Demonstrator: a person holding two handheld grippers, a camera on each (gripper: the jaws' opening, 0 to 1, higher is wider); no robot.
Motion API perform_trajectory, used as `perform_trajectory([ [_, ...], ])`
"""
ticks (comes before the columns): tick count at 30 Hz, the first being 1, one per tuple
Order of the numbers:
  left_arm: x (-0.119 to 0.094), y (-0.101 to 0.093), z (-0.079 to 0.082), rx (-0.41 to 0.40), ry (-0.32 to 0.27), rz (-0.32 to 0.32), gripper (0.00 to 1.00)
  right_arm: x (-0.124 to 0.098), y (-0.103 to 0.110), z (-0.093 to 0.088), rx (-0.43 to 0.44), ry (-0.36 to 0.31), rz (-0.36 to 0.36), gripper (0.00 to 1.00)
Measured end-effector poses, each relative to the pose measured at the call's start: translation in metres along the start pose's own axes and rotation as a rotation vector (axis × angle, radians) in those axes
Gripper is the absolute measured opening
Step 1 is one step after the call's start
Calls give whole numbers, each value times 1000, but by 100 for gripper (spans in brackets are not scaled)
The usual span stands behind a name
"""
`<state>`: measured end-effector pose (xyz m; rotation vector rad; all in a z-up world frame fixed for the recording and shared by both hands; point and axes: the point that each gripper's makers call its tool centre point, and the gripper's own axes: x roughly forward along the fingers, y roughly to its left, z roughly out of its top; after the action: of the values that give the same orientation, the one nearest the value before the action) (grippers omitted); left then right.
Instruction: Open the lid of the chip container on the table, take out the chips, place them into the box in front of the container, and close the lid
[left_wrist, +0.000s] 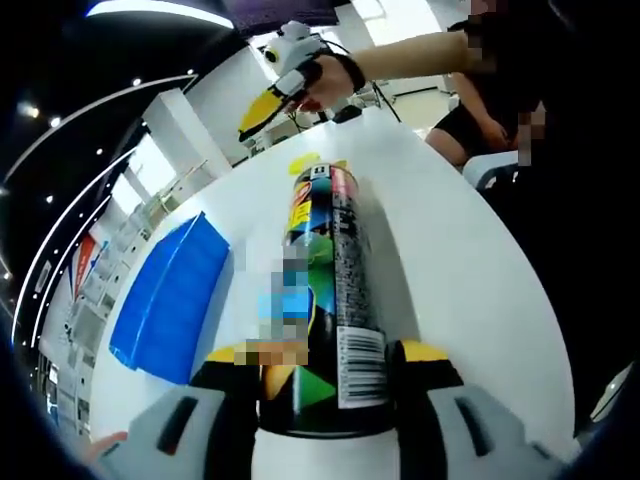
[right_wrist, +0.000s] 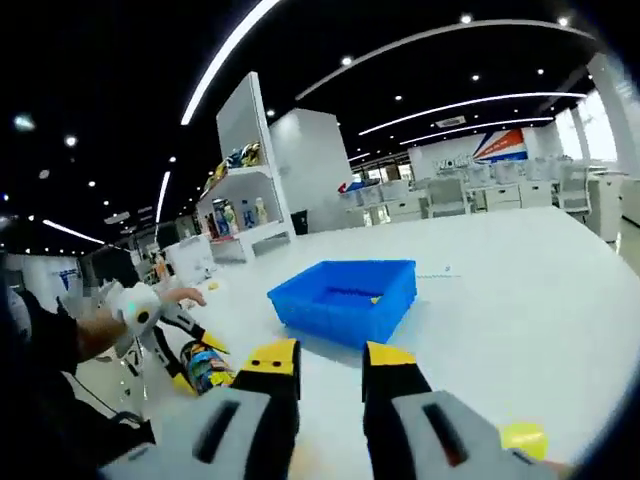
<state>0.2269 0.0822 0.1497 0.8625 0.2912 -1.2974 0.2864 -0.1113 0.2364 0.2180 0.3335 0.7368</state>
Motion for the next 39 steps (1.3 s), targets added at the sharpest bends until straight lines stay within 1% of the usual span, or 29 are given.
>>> perform_trajectory([
  [1,0,0,0,0,1,0,54,-2,4,-11,41,31,20,23],
  [2,0,0,0,-1,3,1,54,-3,5,-18,59,52,33,22],
  [7,0,0,-1,-8,9,1,54,-4,17,-51,89,108,92,23],
  [8,0,1,-1,-8,9,1,54,-4,21,-58,106,126,110,23],
  [10,0,1,-1,-9,9,2,54,-4,24,-62,126,121,127,23],
  [12,0,1,-1,-9,9,2,54,-5,27,-67,170,126,151,23],
  [15,0,2,-2,-11,14,4,54,-6,28,-71,201,120,161,27],
  [16,0,2,-2,-11,14,4,54,-6,27,-71,211,115,161,26],
  [19,0,2,-2,-12,12,6,54,-8,27,-69,283,95,175,26],
  [21,0,2,-1,-11,11,8,54,-10,25,-72,307,99,173,26],
  [23,0,2,-2,-12,11,9,54,-12,29,-77,298,114,170,26],
  [25,1,2,-2,-12,10,9,54,-15,30,-82,271,127,161,26],
  [29,1,3,-2,-12,11,8,54,-19,37,-86,283,135,179,26],
  [32,1,2,-1,-12,12,8,54,-19,37,-87,280,132,175,25],
  [35,1,3,-1,-15,11,8,54,-17,38,-88,299,135,175,25],
  [37,1,2,-1,-13,9,9,54,-15,37,-89,298,141,160,24],
  [39,1,2,-1,-13,8,10,54,-15,34,-93,288,168,139,20],
])
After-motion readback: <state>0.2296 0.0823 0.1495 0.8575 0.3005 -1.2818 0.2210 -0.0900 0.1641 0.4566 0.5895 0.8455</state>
